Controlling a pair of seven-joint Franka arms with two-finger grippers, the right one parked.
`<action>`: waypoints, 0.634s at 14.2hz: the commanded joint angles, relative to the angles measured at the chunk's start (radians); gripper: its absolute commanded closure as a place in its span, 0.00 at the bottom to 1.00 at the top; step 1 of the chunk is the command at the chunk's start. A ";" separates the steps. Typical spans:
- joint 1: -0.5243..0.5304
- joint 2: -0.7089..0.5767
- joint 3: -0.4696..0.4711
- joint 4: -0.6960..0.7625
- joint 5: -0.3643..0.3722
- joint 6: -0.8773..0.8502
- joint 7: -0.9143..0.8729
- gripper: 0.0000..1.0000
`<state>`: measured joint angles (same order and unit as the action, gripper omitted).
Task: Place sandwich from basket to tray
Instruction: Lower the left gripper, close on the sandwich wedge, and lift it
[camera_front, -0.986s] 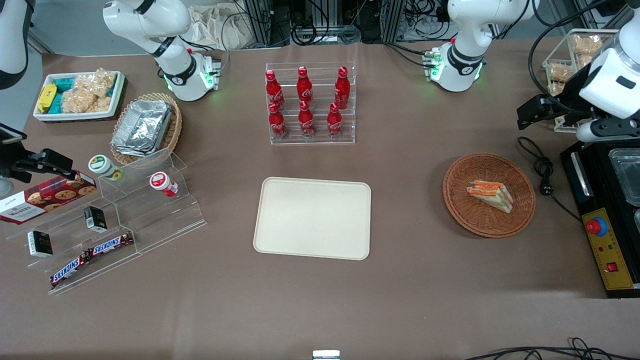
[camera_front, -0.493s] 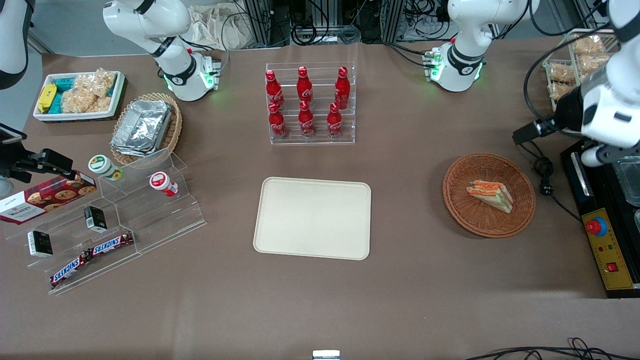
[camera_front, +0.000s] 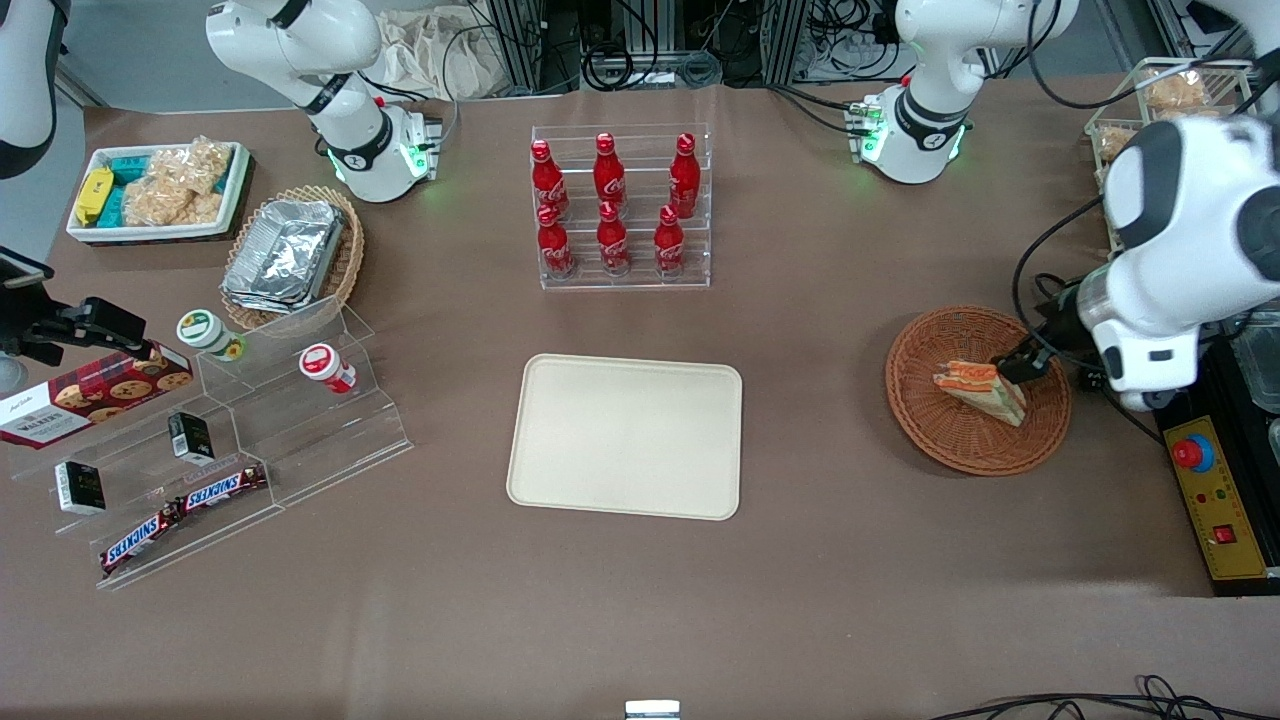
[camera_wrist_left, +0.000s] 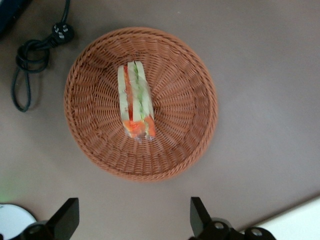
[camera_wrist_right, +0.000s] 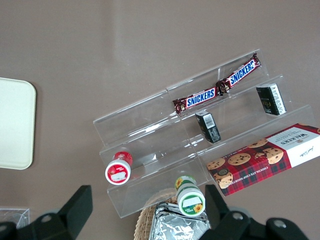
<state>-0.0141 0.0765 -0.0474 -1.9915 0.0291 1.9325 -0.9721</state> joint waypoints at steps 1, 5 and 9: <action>0.040 -0.037 -0.006 -0.211 0.034 0.205 -0.068 0.00; 0.078 0.067 -0.005 -0.245 0.034 0.370 -0.115 0.00; 0.077 0.175 0.030 -0.244 0.037 0.491 -0.149 0.00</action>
<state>0.0661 0.2045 -0.0295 -2.2455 0.0471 2.3758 -1.0867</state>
